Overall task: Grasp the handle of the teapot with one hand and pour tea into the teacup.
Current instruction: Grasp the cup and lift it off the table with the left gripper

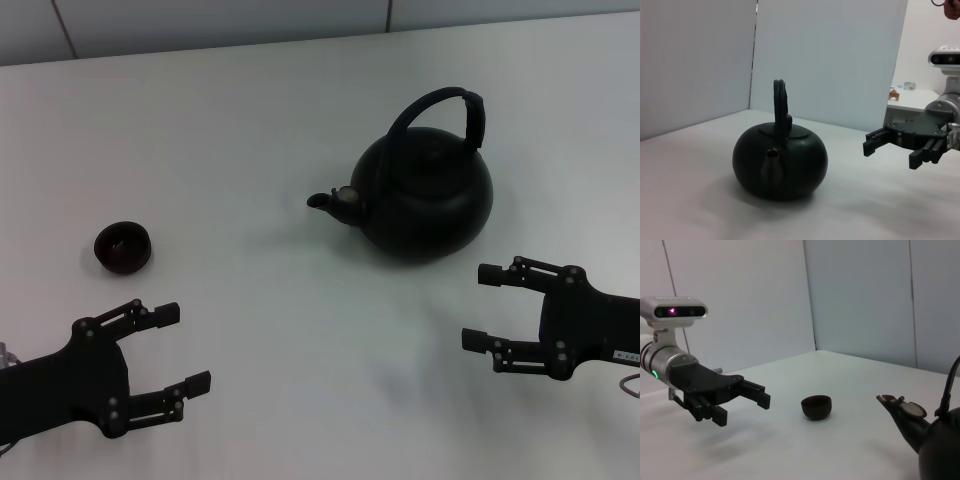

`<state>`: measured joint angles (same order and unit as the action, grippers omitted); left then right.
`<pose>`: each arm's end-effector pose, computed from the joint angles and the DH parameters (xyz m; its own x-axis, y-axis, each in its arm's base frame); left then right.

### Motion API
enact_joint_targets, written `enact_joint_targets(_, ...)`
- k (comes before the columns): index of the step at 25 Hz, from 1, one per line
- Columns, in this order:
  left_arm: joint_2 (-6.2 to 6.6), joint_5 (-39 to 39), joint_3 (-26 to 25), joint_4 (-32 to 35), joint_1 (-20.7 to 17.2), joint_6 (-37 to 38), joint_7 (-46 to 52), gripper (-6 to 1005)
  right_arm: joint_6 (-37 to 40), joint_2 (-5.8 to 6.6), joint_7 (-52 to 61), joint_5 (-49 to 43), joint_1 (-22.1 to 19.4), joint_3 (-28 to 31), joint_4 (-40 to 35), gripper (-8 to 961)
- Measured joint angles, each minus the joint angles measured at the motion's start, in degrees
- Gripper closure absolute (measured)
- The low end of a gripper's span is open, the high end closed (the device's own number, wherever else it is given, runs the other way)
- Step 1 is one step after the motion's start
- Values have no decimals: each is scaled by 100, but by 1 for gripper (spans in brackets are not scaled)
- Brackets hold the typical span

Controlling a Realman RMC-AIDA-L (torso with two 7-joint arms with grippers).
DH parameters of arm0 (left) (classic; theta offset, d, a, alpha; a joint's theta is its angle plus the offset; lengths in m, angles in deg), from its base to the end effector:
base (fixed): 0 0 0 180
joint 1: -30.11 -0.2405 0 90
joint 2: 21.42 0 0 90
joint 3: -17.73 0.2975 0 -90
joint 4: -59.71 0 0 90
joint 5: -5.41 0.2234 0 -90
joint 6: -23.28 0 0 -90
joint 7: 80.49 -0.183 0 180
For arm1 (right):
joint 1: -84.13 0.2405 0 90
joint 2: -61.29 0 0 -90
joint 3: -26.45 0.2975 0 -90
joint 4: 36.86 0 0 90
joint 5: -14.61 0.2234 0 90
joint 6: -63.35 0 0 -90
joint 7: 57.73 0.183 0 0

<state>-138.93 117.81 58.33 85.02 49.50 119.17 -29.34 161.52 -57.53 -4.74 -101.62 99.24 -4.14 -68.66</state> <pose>-0.3412 0.2726 -0.0765 0.8187 0.1832 0.5443 0.3168 -0.9346 -0.1620 0.3639 0.2621 -0.0494 0.8042 -0.2014 -0.5591 -0.4034 -0.8759 -0.2647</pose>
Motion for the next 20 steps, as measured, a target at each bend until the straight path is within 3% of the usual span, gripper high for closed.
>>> enact_joint_targets(15, -21, -39, -29, 0, -23, 0, 0, 141, -1, -8, 0, 8, 1, 20, 58, 142)
enact_joint_targets(17, -34, -53, -171, -9, -28, -33, -1, 141, 0, -9, 0, 13, 1, 26, 59, 142)
enact_joint_targets(20, -76, -69, -990, -105, -23, -116, -28, 141, 0, -9, 0, 25, 3, 31, 61, 142)
